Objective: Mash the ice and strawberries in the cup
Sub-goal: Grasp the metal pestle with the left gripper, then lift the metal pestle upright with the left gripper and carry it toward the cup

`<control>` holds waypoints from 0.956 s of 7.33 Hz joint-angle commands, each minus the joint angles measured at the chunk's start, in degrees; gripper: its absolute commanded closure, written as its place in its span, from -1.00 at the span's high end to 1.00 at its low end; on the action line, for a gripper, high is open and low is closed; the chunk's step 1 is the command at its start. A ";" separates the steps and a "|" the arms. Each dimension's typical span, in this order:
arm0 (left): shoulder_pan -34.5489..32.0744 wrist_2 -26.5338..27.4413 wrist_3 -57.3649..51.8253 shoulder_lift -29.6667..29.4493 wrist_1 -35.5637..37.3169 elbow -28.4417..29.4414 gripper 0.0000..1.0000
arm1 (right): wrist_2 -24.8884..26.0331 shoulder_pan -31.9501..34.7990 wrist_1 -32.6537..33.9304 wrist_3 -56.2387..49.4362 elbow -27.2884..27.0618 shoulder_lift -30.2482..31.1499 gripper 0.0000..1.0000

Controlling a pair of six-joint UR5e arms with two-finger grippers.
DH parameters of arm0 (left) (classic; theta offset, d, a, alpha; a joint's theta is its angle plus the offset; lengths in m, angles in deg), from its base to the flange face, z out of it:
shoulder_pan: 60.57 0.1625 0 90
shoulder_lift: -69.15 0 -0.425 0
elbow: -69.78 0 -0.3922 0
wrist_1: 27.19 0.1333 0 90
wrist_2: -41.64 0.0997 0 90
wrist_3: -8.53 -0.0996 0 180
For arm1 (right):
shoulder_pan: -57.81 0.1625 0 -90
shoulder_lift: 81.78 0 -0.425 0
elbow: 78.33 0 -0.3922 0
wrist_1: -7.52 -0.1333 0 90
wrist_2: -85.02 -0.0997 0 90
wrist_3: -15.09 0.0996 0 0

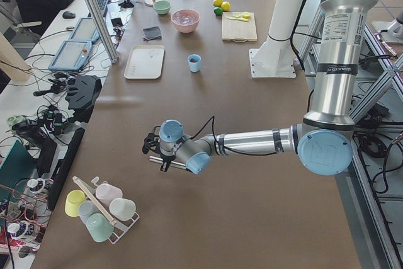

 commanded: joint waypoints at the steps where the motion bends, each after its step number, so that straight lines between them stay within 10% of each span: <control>1: -0.22 5.70 12.01 -4.55 -0.61 -8.67 -1.00 | -0.17 0.00 0.09 0.13 -0.28 0.06 0.98; 4: 9.66 31.24 27.23 -4.48 -0.44 -24.58 -1.00 | -0.18 0.00 0.26 0.13 -0.19 -0.46 0.98; 6: 22.40 50.42 28.15 -7.97 -0.44 -26.21 -1.00 | 4.54 0.00 0.88 0.39 0.07 -0.03 0.98; 7: 23.76 51.63 27.37 -11.22 -0.27 -25.34 -1.00 | 6.48 0.00 0.88 0.39 0.94 0.23 0.98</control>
